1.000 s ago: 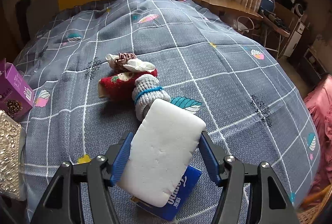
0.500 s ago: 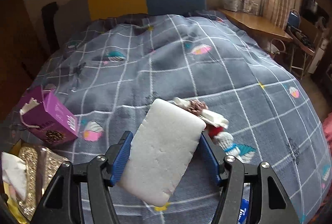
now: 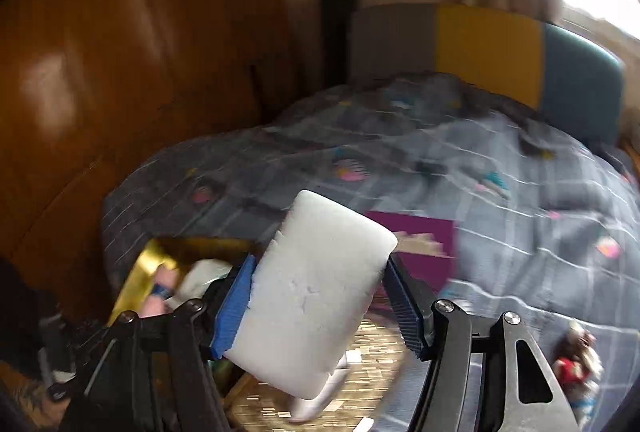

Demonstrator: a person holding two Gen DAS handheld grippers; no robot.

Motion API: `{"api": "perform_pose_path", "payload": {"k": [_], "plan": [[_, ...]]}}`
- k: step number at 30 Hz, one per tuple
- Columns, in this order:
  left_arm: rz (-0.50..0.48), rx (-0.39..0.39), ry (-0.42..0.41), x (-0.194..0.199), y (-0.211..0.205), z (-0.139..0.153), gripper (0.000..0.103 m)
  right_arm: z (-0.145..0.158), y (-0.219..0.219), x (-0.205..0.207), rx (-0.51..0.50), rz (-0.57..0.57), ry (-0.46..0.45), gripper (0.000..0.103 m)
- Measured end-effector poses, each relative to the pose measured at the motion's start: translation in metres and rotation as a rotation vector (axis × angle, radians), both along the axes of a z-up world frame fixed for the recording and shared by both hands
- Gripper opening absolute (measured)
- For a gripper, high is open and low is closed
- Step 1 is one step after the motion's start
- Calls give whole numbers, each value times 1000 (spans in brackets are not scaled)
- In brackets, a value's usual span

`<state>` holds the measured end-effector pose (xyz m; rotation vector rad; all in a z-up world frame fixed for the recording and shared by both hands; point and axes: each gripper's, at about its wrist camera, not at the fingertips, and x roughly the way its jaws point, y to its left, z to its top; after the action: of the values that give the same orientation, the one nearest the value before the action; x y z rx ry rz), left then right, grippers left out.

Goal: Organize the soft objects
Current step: 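Lower the white sponge into the tray and open the right gripper, then move both grippers back to the remaining items on the bed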

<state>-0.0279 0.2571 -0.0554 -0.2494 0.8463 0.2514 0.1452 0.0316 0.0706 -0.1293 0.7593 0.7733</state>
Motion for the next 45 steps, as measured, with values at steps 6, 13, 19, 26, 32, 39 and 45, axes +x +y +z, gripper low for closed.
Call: {"api": "perform_pose_path", "payload": {"k": [6,13,19,26,32,39,45], "plan": [[130,-12,-20,-17,37,3,55,-36,72,-45,-12,189,75,66],[209,-35,-20,-28,66,-1,55,-101,134,-78,-64,321,198,70],[192,-39,-19,-27,63,-4,55,-131,150,-89,-120,322,235,76],[171,-34,-22,-25,52,-3,55,-134,138,-86,-113,285,264,93],[145,5,-49,-25,41,10,55,-111,115,-94,-94,229,146,93],[82,60,-81,-23,18,27,55,-75,69,-94,-54,129,10,93],[23,95,-90,-18,-3,35,55,-55,19,-85,-23,31,-53,93]]}}
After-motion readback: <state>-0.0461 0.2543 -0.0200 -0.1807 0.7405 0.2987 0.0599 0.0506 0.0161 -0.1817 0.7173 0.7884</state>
